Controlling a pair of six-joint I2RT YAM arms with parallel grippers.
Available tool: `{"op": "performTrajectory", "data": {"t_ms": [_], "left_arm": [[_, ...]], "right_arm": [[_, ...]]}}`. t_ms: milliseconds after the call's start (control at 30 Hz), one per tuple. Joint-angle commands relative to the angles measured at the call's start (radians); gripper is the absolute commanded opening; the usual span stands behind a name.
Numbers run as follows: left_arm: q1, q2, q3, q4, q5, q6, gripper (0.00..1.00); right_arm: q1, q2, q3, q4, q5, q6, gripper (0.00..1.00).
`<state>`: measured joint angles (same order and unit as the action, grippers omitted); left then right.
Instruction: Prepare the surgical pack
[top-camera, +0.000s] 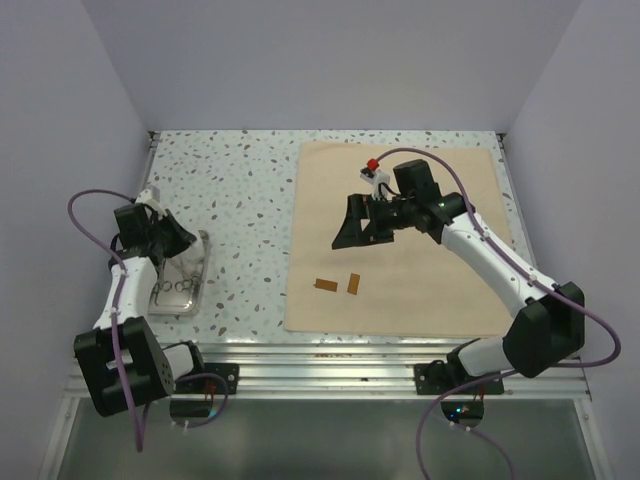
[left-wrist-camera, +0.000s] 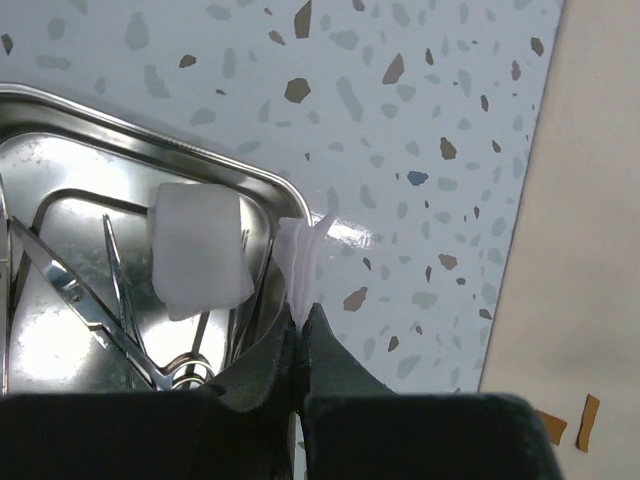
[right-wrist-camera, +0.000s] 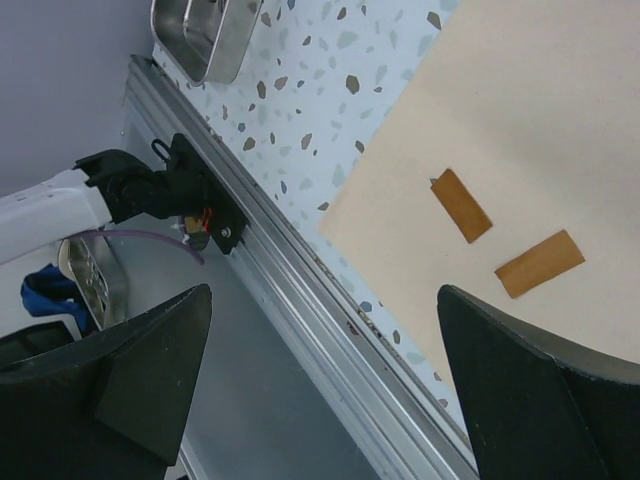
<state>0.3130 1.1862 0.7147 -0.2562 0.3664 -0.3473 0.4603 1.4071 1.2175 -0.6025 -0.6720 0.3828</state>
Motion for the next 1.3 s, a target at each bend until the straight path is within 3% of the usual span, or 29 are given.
{"op": "performTrajectory", "data": {"t_ms": [0,67,133,533,733,867,900,933,1033,1133,1267], "left_arm": [[0.041,0.001,-0.021,0.081,-0.003,0.002,0.00],[0.055,0.010,-0.052,0.113,0.011,-0.013,0.00],[0.070,0.024,-0.064,0.145,0.029,-0.030,0.00],[0.118,0.200,-0.080,0.314,0.123,-0.111,0.00],[0.120,0.254,-0.046,0.228,0.095,-0.105,0.00],[0.120,0.311,0.000,0.123,0.026,-0.059,0.14],[0.121,0.322,0.009,0.103,-0.006,-0.056,0.19],[0.121,0.337,0.028,0.071,-0.018,-0.052,0.32],[0.121,0.329,0.057,0.015,-0.084,-0.044,0.45],[0.120,0.285,0.080,-0.035,-0.132,-0.030,0.57],[0.121,0.247,0.117,-0.106,-0.150,-0.016,0.62]], "right_arm": [[0.005,0.004,0.037,0.003,0.031,0.027,0.99],[0.003,0.018,0.048,-0.006,0.037,0.034,0.99],[0.003,0.026,0.043,0.021,-0.055,0.059,0.99],[0.006,-0.004,0.033,-0.025,-0.025,-0.002,0.93],[0.008,0.012,0.036,-0.037,-0.005,-0.009,0.92],[0.008,0.033,0.050,-0.058,0.026,-0.022,0.92],[0.008,0.039,0.053,-0.069,0.038,-0.025,0.92],[0.008,0.046,0.056,-0.081,0.048,-0.031,0.92],[0.006,0.076,0.070,-0.120,0.089,-0.045,0.90],[0.006,0.102,0.070,-0.135,0.107,-0.038,0.89],[0.008,0.121,0.045,-0.135,0.137,-0.018,0.89]]}}
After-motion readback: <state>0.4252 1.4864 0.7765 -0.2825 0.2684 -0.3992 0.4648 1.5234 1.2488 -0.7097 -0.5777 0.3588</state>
